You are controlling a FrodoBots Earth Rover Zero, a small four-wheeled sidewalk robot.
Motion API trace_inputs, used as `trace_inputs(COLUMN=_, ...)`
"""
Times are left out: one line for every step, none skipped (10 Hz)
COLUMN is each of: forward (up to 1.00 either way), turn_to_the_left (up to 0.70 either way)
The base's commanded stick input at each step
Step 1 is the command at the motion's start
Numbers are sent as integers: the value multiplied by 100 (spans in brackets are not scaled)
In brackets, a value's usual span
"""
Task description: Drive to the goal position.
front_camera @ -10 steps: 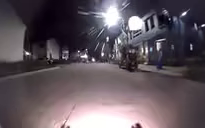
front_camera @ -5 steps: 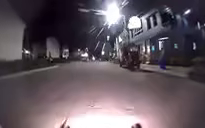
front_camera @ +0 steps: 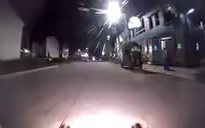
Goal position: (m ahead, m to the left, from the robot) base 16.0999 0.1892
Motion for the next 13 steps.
trace_inputs(forward=70, turn_to_the_left=0)
trace_inputs(forward=70, turn_to_the_left=0)
trace_inputs(forward=70, turn_to_the_left=0)
trace_inputs(forward=70, turn_to_the_left=0)
trace_inputs(forward=70, turn_to_the_left=0)
trace_inputs(forward=70, turn_to_the_left=0)
trace_inputs(forward=70, turn_to_the_left=0)
trace_inputs(forward=70, turn_to_the_left=0)
trace_inputs(forward=70, turn_to_the_left=0)
trace_inputs(forward=70, turn_to_the_left=0)
trace_inputs(forward=70, turn_to_the_left=0)
trace_inputs(forward=70, turn_to_the_left=0)
trace_inputs(forward=70, turn_to_the_left=0)
